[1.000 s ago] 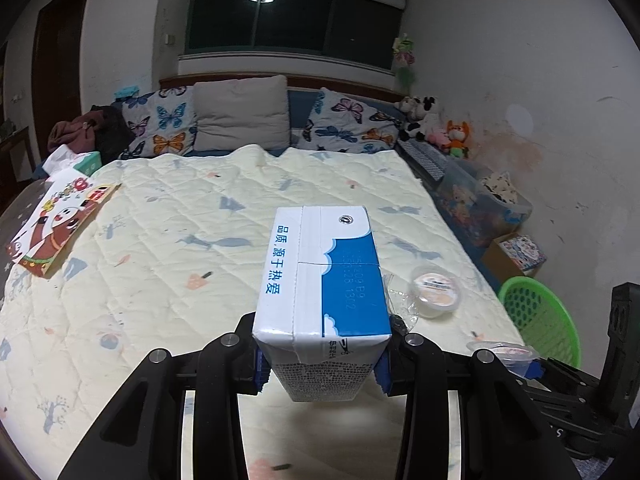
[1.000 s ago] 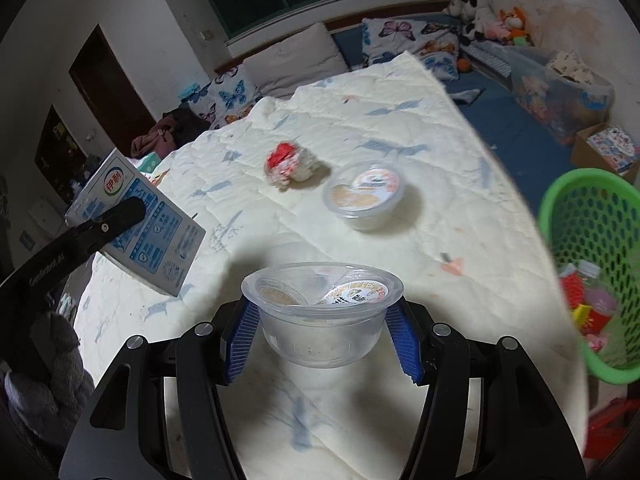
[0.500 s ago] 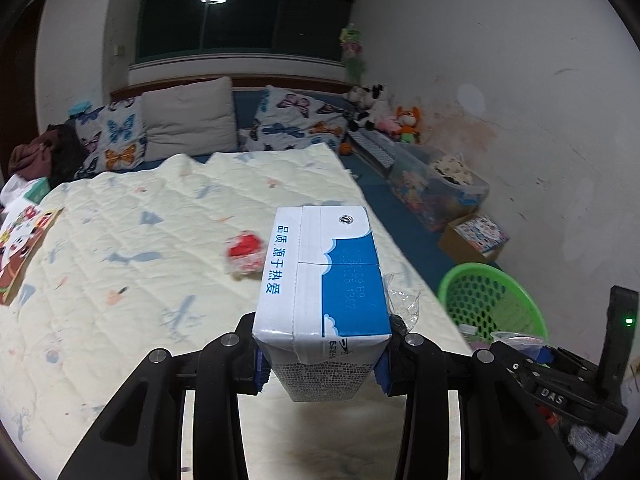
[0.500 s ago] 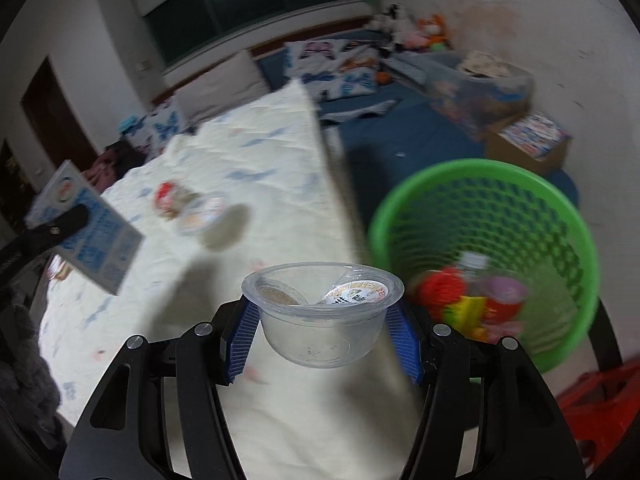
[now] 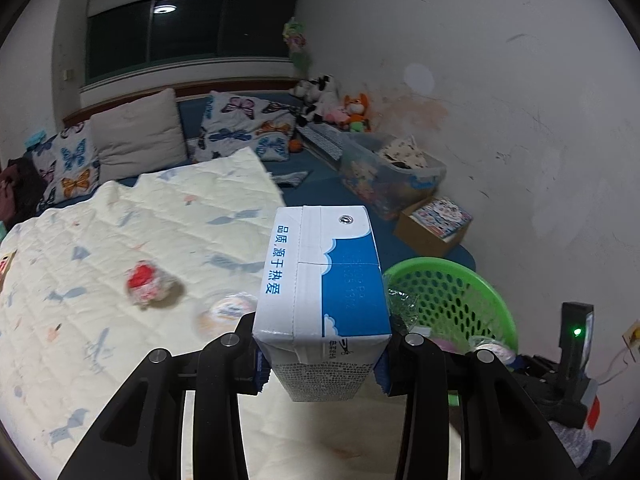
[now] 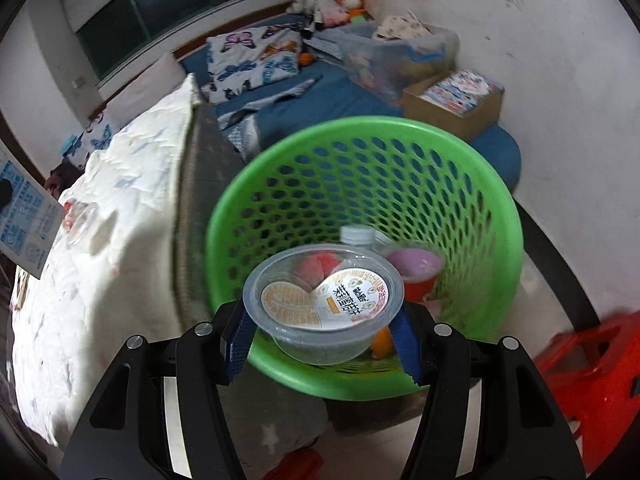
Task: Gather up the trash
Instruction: 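Carry the milk carton and plastic cup to the green basket and open both grippers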
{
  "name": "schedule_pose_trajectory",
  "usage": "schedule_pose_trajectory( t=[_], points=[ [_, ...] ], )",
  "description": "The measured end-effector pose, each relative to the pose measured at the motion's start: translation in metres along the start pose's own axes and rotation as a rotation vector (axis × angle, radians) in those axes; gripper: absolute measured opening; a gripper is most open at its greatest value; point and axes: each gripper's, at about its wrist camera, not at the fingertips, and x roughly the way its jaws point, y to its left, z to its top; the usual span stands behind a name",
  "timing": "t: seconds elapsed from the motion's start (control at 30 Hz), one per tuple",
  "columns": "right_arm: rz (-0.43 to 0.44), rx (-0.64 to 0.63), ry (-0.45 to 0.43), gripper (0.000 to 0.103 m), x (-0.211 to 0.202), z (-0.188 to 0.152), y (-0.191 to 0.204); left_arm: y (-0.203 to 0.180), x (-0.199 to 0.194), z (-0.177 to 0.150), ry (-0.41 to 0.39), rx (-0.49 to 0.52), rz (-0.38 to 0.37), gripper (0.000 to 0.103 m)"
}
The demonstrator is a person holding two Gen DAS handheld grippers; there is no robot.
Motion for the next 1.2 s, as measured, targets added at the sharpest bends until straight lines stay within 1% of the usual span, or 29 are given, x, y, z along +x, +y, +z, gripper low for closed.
schedule_pose_trajectory(
  t=[0.2,0.47,0.67,0.9,0.97,1.03,1.2],
  points=[
    [0.0,0.037,0.007,0.063,0.005,-0.001,-0.017,-0.031,0.019,0.006,0.017,0.043,-0.042,0.038],
    [0.012,0.058,-0.012,0.066,-0.004,-0.001,-0.027,-0.067,0.043,0.009,0.052,0.086,-0.1,0.038],
    [0.023,0.066,-0.03,0.067,-0.016,-0.002,-0.031,-0.082,0.063,0.008,0.085,0.096,-0.141,0.038],
    [0.037,0.077,-0.052,0.067,-0.025,-0.003,-0.033,-0.094,0.095,0.0,0.173,0.082,-0.205,0.038],
    [0.039,0.078,-0.055,0.067,-0.027,-0.003,-0.033,-0.098,0.102,-0.002,0.191,0.09,-0.215,0.038],
    [0.042,0.081,-0.059,0.067,-0.029,-0.003,-0.034,-0.101,0.107,-0.005,0.195,0.105,-0.207,0.038],
    [0.045,0.091,-0.065,0.067,-0.031,-0.003,-0.036,-0.108,0.122,-0.012,0.233,0.132,-0.216,0.039]
  ],
)
